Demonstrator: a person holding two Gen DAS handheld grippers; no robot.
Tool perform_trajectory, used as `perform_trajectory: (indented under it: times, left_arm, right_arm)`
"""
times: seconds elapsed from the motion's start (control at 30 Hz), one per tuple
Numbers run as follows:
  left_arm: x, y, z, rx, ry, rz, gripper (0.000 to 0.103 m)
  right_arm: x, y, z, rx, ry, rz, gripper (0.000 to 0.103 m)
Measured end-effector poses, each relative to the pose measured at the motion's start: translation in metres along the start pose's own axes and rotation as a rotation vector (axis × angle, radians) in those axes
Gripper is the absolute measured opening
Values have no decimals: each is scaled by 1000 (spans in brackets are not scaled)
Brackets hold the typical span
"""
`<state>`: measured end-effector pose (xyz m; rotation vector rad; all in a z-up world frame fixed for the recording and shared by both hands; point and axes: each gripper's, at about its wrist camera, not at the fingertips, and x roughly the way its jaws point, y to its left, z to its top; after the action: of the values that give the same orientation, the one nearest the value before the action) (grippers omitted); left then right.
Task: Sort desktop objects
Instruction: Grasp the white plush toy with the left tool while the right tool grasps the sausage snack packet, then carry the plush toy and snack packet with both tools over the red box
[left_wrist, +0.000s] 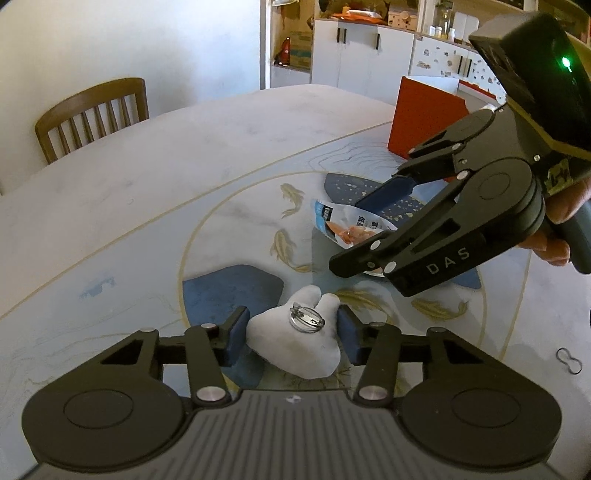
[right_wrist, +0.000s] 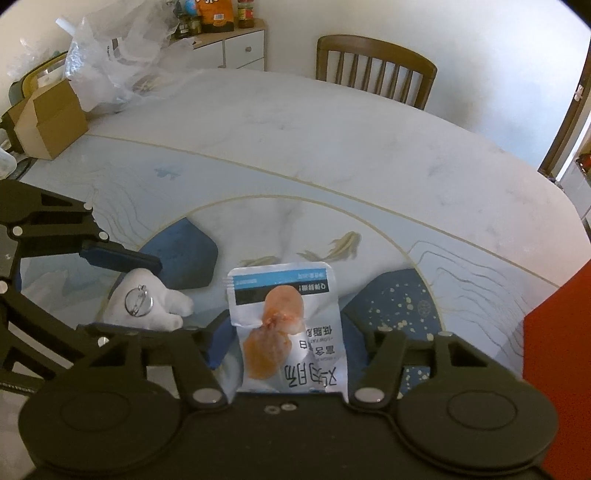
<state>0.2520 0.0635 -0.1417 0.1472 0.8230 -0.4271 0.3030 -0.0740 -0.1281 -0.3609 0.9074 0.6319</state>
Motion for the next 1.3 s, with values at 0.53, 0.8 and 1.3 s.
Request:
perform_trajectory:
  times: [0.53, 0.8, 1.3]
  left_arm:
    - [-30, -19, 17, -35, -38, -12, 49]
    - [-46, -42, 28, -29, -52, -19, 49]
    - [-77, -98, 62, -8, -97, -93, 49]
  right_arm:
    - [-53, -15, -27, 102, -56, -25, 59]
    - [-89, -20, -42, 158, -87, -25, 59]
    - [-169, -33, -69, 213, -152, -57, 59]
